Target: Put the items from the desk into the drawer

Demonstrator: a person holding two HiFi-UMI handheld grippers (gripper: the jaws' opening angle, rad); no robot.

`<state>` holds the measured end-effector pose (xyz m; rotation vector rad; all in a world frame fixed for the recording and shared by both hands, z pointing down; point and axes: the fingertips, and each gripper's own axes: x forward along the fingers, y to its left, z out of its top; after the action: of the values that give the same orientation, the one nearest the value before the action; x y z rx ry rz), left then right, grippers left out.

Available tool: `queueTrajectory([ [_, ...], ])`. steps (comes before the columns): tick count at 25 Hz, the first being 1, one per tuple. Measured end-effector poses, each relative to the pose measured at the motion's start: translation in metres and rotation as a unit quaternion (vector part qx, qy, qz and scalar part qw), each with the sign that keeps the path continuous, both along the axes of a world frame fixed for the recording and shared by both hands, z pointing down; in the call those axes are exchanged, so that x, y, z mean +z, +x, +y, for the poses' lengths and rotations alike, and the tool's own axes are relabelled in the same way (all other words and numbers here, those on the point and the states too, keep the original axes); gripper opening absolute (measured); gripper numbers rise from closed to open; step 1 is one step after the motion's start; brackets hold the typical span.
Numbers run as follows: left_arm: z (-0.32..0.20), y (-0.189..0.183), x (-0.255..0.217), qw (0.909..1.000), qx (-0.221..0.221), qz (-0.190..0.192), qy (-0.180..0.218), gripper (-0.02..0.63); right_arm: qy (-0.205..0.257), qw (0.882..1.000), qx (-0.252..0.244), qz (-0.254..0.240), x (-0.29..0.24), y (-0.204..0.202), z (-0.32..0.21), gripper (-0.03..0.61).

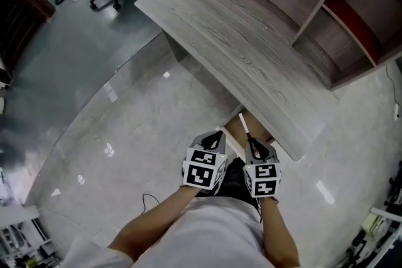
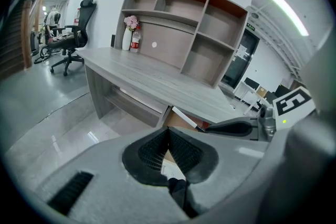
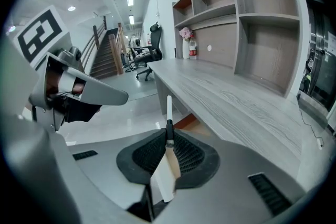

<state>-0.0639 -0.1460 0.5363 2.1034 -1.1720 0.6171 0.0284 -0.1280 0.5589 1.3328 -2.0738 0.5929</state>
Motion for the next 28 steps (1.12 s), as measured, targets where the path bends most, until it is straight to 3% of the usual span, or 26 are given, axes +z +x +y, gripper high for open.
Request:
queueTrajectory([
  [14,0.003,0.004,0.025,0.9998,0.017,-0.004,-0.010,0.003,-0.058,0.997,0.058,0.008,0.089,-0.008,0.006,0.038],
  [28,0.005,-0.021,0.046,0.9994,-0.004,-0.022,-0.027,0.003,-0.108,0.992,0.058,0.036,0.149,-0.011,-0.004,0.038],
])
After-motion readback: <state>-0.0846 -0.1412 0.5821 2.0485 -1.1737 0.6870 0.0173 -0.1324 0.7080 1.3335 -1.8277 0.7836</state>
